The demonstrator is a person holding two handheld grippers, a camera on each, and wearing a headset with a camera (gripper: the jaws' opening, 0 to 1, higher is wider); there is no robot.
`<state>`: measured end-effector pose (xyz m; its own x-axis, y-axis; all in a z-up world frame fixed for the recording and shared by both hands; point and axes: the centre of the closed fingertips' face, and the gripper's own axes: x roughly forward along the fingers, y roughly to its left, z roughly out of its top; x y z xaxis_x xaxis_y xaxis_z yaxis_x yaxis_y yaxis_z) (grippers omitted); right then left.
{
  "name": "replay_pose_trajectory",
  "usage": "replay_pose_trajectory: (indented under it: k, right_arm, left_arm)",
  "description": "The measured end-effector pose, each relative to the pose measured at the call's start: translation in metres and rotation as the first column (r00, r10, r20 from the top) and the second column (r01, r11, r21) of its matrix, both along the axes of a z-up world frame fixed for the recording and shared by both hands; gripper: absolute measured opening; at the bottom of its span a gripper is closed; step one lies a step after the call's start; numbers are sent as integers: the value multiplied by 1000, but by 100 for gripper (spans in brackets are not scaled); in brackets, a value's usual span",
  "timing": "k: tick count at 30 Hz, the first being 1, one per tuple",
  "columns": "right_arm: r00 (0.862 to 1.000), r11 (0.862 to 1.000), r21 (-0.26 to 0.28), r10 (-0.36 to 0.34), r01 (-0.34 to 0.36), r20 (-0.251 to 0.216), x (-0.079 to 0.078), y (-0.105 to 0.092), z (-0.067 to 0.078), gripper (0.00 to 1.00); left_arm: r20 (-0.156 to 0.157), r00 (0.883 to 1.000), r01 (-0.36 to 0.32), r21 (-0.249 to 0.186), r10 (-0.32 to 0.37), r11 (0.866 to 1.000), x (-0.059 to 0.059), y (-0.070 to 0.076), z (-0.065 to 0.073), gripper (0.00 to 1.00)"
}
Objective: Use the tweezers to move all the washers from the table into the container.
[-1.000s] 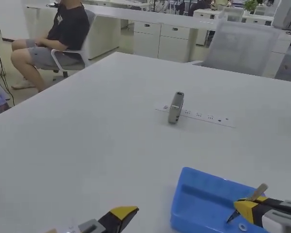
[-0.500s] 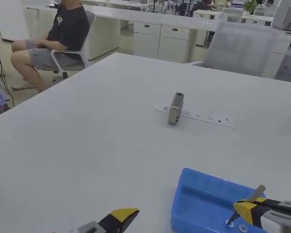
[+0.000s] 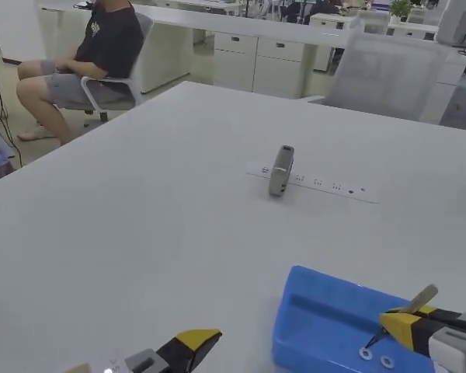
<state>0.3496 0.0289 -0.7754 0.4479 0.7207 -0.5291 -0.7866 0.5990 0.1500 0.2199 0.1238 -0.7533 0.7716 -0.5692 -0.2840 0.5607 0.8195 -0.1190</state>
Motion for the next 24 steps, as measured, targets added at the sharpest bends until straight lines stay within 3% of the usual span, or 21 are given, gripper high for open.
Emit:
replay_pose_trajectory:
  k: [10, 18, 24]
  right_arm:
    - [998, 997, 47, 52, -53, 31, -29, 10, 28, 3]
    - [997, 995, 62, 77, -77, 10, -49, 11, 28, 3]
    - [994, 992, 68, 109, -107, -28, -66, 14, 21, 3]
  left_arm:
    - [-7, 1000, 5, 7, -5, 1000, 0, -1, -2, 78]
    - [-10, 1000, 11, 11, -11, 1000, -1, -1, -2, 76]
    - [-12, 1000, 13, 14, -13, 1000, -1, -1, -3, 76]
